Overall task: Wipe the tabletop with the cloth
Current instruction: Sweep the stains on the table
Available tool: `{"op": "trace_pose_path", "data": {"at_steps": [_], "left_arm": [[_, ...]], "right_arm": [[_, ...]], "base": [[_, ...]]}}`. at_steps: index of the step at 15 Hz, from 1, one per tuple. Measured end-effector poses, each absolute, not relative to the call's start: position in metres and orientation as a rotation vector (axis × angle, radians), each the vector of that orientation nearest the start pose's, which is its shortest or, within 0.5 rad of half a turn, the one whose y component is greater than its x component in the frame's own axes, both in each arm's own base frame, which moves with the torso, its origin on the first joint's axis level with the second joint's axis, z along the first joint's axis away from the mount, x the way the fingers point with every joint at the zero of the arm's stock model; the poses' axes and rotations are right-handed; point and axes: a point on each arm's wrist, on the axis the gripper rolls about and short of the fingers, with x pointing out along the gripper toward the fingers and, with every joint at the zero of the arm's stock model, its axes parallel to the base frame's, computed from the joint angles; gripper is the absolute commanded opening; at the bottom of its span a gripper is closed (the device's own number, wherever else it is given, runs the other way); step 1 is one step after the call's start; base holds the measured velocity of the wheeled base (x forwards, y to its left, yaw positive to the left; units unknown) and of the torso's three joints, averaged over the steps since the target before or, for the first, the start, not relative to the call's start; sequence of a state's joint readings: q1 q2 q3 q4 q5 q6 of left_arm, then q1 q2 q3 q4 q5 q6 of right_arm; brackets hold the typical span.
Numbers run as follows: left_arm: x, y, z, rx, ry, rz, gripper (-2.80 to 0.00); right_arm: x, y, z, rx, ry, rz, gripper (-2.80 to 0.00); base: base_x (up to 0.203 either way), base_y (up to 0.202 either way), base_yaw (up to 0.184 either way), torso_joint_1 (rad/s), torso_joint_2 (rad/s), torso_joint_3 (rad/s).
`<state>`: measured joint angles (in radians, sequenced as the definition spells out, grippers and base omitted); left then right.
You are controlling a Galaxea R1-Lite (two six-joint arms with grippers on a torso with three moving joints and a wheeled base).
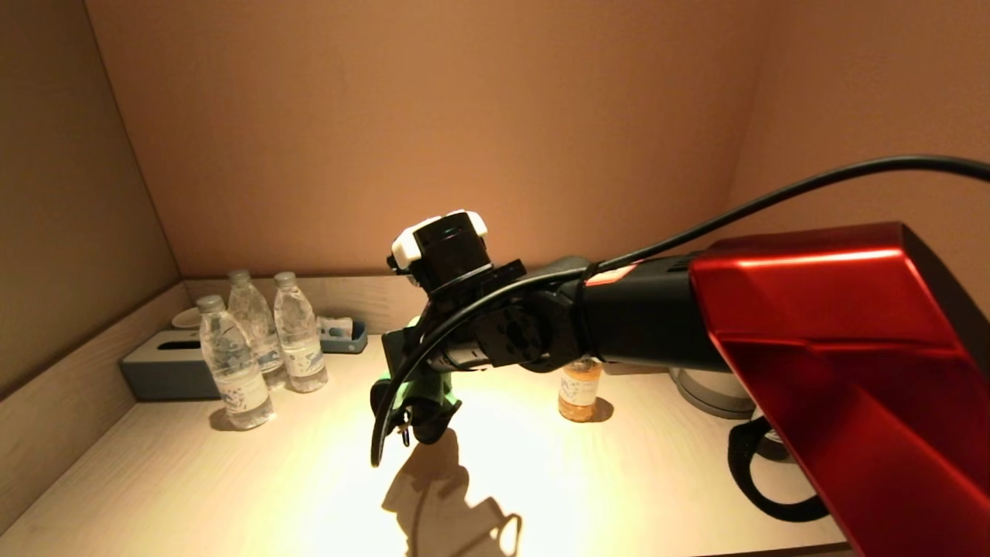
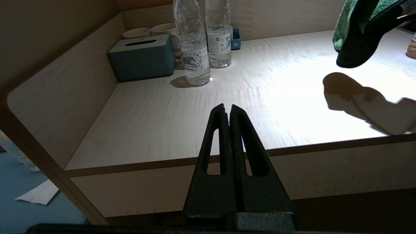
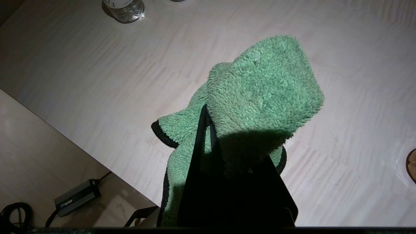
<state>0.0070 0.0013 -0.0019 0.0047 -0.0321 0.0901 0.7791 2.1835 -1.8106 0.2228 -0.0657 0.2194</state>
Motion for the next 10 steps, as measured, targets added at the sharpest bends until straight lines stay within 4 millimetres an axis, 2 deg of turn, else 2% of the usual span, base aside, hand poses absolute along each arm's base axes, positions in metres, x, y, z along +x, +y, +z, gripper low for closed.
{"op": "trace_pose_path", "data": {"at_steps": [5, 10], "left_arm": [[-0.0229, -0.0009, 0.0756, 0.09, 0.003, -0.025, -2.8], [-0.0228, -0.0009, 0.0755, 0.09, 0.003, -0.025, -2.8]], "right_arm": [[0.3191, 0.3227, 0.1843, -0.054, 0.637, 0.638, -2.8], [0.3206, 0.3251, 0.1852, -0.052, 0.634, 0.639, -2.8]], "base": [[0.0, 0.0, 0.0, 0.0, 0.0, 0.0], [0.0, 0.0, 0.0, 0.0, 0.0, 0.0]]}}
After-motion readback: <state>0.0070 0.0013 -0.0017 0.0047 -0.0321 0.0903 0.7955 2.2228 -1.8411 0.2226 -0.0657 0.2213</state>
